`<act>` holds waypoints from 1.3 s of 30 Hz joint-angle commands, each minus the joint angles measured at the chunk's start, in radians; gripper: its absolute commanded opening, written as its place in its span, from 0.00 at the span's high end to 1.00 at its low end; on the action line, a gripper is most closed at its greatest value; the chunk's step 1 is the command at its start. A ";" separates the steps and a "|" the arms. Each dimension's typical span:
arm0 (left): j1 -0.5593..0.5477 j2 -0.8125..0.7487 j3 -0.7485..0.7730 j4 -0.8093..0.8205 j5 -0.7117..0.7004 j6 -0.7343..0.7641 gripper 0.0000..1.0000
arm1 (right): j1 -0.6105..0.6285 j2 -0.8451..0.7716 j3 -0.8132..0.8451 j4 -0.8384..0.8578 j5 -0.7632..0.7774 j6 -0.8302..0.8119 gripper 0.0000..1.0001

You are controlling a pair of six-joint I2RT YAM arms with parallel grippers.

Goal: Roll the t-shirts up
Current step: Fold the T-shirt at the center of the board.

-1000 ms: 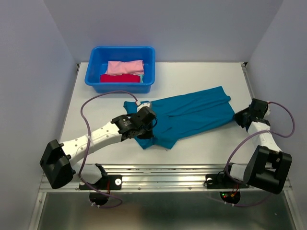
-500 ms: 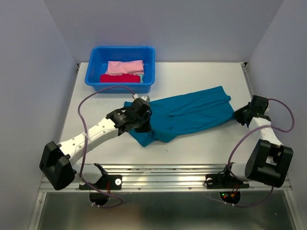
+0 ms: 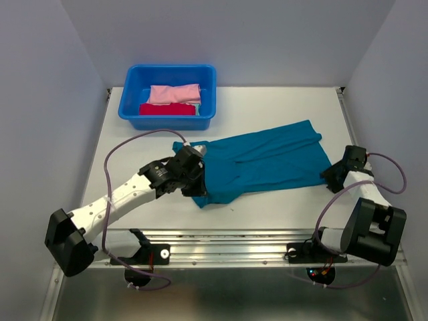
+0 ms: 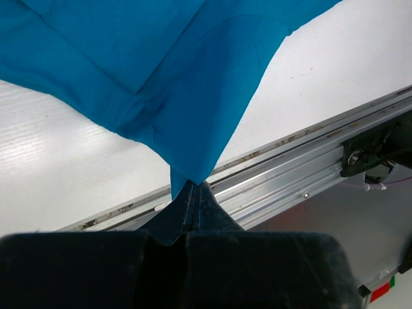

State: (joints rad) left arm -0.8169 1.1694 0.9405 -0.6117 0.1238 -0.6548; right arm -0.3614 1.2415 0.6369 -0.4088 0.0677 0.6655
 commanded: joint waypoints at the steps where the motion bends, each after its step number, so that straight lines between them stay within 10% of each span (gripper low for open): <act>1: -0.002 -0.065 0.003 -0.052 -0.023 0.021 1.00 | -0.016 0.038 0.027 -0.004 0.061 -0.017 0.50; 17: -0.002 -0.165 -0.080 -0.053 0.022 -0.003 1.00 | -0.016 0.105 -0.031 0.077 0.053 0.028 0.63; 22: -0.002 -0.151 -0.057 -0.060 -0.013 -0.012 1.00 | -0.016 0.044 -0.036 0.059 0.095 0.037 0.99; 39: 0.035 -0.045 0.061 0.001 -0.113 -0.023 1.00 | -0.016 0.015 0.132 0.001 0.047 -0.004 0.99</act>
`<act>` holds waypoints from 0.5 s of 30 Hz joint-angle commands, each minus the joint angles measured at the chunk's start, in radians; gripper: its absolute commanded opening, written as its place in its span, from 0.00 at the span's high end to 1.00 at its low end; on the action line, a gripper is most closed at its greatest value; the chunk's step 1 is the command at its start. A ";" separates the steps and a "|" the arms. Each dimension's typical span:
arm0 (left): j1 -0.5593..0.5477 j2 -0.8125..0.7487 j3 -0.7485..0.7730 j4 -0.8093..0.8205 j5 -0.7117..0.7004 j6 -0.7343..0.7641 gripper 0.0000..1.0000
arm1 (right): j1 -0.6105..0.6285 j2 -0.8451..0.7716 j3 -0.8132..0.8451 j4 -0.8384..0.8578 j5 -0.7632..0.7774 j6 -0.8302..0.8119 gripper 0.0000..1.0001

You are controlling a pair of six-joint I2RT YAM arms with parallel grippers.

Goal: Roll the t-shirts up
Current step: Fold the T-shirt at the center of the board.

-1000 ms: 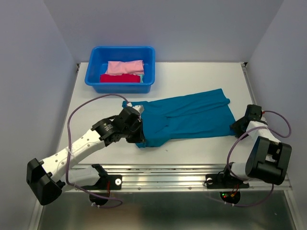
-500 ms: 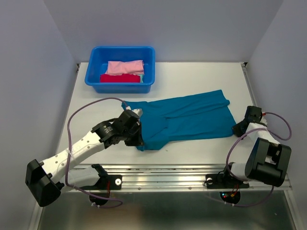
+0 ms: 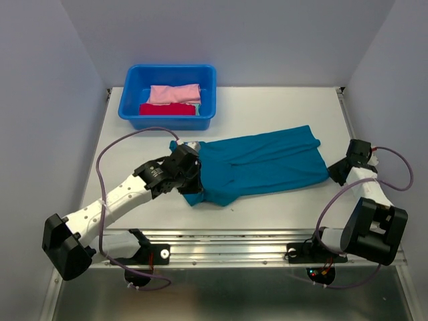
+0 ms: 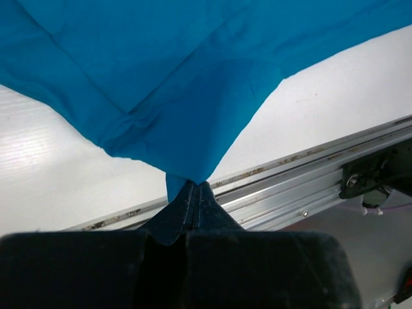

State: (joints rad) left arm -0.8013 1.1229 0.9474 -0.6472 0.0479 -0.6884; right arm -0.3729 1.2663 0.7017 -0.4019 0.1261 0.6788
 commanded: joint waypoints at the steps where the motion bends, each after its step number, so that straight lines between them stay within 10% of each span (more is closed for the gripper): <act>1: 0.025 0.006 0.057 0.040 -0.037 0.007 1.00 | -0.004 -0.007 0.074 -0.006 -0.011 -0.019 0.99; 15: 0.137 0.086 0.085 0.119 -0.069 0.021 1.00 | -0.004 0.108 0.206 0.037 -0.086 -0.007 0.99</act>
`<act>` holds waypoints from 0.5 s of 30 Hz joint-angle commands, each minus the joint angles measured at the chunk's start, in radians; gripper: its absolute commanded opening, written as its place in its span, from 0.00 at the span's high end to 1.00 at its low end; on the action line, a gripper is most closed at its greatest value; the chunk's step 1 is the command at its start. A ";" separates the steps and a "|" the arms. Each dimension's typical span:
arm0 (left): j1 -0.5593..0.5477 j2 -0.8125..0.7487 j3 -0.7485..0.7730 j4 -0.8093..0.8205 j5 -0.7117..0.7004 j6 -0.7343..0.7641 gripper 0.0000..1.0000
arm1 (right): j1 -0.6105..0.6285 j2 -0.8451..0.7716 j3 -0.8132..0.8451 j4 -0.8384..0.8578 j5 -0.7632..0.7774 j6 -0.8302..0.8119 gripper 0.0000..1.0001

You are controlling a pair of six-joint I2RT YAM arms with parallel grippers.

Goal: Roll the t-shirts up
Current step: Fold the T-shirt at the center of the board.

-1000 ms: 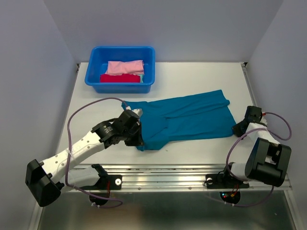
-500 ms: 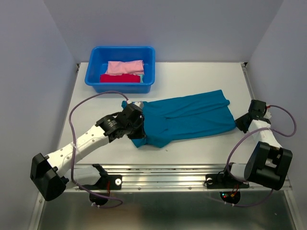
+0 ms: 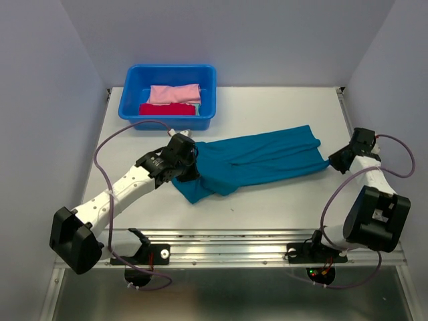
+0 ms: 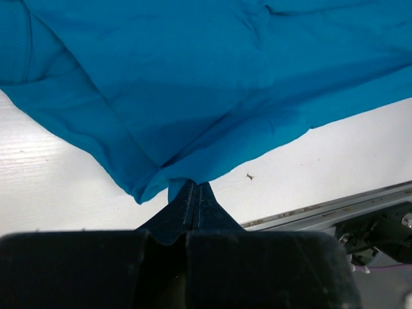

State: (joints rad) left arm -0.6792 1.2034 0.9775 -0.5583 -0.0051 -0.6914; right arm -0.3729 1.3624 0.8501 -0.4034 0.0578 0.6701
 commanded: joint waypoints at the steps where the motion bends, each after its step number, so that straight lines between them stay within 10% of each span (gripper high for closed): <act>1: 0.017 0.007 0.062 0.029 -0.012 0.029 1.00 | -0.004 0.017 0.066 0.037 -0.018 0.000 0.99; 15: 0.003 -0.094 -0.083 -0.137 0.241 0.133 1.00 | -0.004 -0.144 -0.106 -0.129 0.076 -0.041 0.99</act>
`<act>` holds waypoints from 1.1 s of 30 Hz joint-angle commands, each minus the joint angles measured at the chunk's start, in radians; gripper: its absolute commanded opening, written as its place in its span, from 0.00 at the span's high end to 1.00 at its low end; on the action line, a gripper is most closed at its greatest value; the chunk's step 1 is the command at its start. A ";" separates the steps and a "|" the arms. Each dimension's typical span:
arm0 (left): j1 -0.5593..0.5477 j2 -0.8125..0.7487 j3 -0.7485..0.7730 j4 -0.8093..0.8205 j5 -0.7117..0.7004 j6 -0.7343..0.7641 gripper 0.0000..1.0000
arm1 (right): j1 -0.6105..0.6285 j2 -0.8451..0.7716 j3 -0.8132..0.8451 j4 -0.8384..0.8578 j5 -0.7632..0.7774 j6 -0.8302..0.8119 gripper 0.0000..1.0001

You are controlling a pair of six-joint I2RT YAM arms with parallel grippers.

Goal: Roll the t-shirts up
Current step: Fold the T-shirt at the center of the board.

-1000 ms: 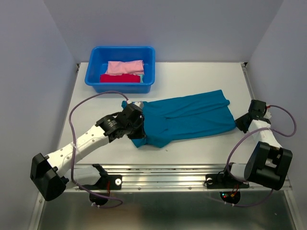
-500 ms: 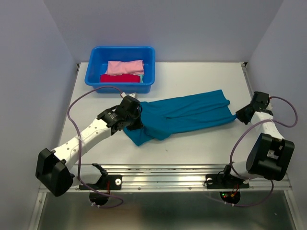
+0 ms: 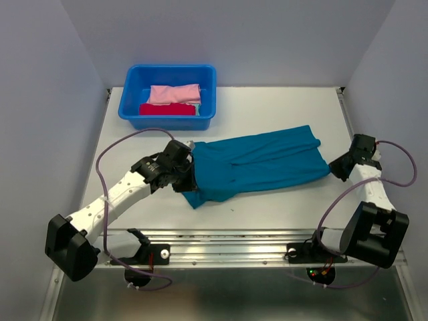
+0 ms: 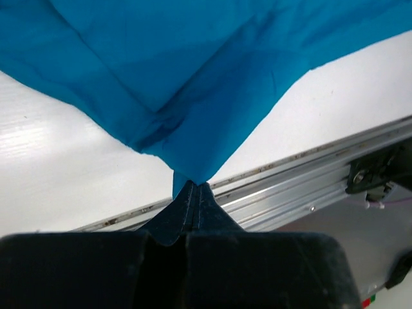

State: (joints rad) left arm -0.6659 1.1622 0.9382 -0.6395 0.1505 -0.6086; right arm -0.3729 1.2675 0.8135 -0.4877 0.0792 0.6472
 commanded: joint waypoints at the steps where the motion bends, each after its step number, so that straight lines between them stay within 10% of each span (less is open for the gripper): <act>1: -0.014 -0.055 -0.056 -0.049 0.093 0.055 1.00 | -0.004 -0.051 -0.086 -0.039 0.056 -0.017 0.99; 33: 0.032 0.076 0.106 0.096 -0.212 -0.030 1.00 | -0.004 0.030 0.032 0.021 0.031 0.032 0.99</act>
State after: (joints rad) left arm -0.6712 1.2148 0.9928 -0.6128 0.0059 -0.6331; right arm -0.3729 1.2774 0.7906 -0.5072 0.1314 0.6621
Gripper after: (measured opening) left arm 0.025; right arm 0.019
